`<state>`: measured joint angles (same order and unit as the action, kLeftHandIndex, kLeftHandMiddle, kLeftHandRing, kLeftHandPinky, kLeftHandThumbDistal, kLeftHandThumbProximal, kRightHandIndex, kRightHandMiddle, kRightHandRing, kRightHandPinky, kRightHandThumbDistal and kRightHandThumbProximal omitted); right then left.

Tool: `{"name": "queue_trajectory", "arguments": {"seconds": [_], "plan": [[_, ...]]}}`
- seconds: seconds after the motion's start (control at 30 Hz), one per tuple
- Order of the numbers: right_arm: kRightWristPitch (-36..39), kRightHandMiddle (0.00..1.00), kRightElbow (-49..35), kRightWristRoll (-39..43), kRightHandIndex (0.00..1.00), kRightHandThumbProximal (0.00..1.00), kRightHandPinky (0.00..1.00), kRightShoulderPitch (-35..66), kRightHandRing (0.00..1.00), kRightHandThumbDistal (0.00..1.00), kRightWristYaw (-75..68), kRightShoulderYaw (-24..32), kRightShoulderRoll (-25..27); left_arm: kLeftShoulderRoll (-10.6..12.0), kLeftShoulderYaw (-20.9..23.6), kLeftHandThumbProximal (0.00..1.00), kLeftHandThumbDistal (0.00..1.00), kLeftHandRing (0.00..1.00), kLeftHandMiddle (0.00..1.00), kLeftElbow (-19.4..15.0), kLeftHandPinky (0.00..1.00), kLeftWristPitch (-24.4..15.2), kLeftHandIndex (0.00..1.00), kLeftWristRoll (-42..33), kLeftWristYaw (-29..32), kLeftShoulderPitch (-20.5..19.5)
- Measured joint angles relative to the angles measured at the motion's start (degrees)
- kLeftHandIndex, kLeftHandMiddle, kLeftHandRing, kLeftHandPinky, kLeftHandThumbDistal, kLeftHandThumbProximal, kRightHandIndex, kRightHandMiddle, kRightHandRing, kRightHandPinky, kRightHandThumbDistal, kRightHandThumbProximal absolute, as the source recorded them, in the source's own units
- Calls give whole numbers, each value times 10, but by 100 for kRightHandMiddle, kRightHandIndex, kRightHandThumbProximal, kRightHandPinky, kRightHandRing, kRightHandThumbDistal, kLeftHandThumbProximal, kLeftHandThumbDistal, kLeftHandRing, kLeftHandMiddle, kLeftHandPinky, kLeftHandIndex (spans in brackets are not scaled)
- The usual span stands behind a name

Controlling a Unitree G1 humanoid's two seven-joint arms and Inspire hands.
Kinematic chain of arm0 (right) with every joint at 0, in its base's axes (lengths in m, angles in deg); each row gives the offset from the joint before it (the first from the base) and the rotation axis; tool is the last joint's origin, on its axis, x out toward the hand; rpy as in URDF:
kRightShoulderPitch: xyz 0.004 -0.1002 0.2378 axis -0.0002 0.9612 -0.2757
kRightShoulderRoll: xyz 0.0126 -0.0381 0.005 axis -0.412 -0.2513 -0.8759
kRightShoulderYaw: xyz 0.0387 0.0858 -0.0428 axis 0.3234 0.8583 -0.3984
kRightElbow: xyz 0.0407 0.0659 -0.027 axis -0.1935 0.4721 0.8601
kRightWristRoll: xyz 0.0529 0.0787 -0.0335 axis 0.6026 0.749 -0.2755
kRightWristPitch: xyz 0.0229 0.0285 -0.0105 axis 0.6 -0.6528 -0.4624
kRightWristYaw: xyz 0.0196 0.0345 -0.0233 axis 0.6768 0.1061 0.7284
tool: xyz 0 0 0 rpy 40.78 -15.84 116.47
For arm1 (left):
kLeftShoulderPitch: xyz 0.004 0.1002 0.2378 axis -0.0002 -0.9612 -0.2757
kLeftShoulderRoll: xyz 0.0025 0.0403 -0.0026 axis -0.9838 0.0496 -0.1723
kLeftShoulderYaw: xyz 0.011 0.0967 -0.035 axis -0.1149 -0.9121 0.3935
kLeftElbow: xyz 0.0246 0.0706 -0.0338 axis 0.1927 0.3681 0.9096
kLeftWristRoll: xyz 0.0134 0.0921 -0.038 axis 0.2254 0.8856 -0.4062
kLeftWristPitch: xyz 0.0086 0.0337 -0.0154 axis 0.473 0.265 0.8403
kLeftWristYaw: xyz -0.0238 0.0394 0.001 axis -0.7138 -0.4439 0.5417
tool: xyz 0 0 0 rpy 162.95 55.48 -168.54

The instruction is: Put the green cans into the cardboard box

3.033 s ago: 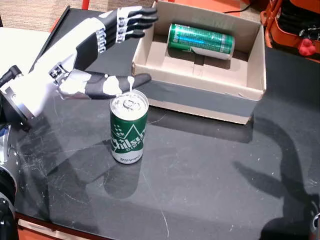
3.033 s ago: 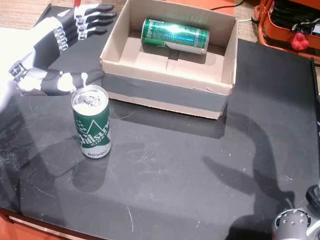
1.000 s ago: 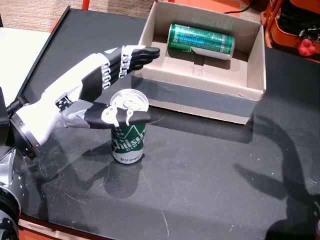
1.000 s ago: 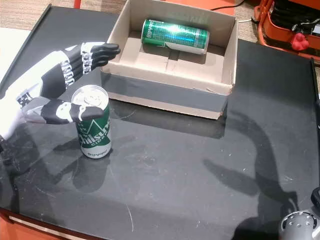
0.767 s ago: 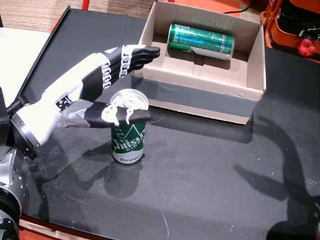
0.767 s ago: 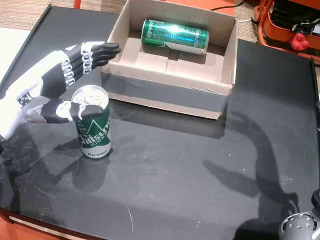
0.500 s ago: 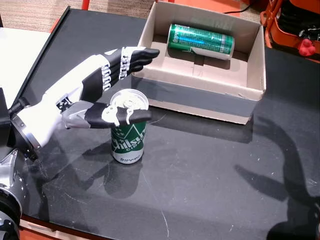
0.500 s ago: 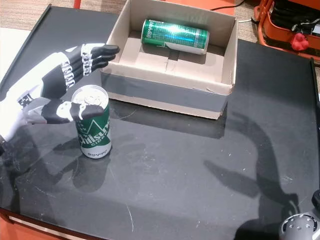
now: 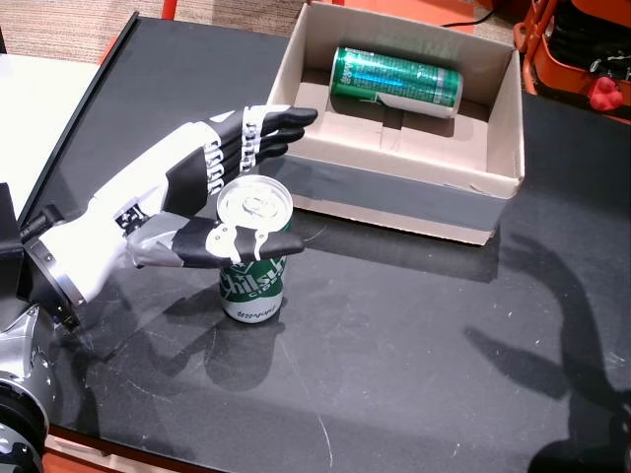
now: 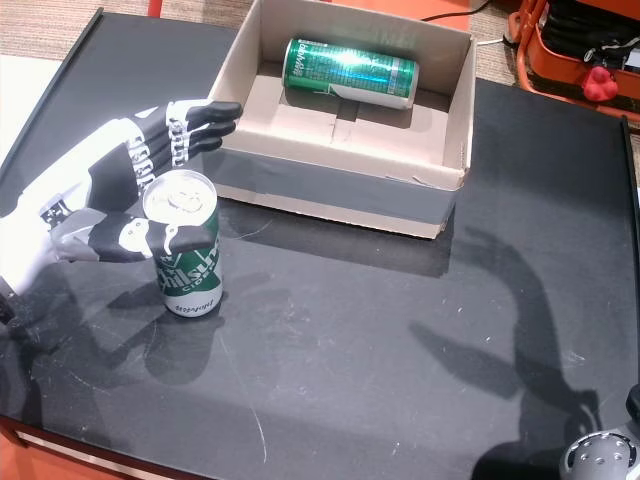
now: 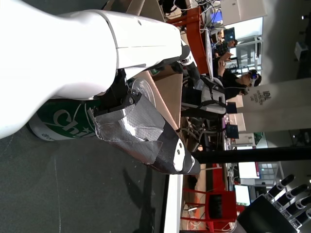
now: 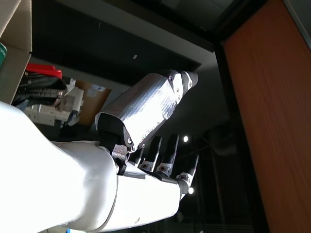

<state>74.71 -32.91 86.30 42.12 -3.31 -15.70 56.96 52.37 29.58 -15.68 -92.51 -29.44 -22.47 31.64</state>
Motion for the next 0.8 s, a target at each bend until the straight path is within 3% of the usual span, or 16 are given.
{"name": "queue_trajectory", "arguments": {"seconds": [0.13,0.33,0.8], "plan": [[-5,69,-10,-1,74,85,81,5,68,99,-9,-4,0,0,6,24,99,95,97,0,87,6,100,-1,1,-1],[-12,69,-16,-2,74,83,81,10,69,100,-14,-8,-1,3,7,22,94,96,97,0,87,16,100,-1,2,-7],[-17,70,-39,-3,75,81,82,18,70,100,-26,-19,-2,12,8,26,100,96,97,0,87,27,100,0,6,-19]]}}
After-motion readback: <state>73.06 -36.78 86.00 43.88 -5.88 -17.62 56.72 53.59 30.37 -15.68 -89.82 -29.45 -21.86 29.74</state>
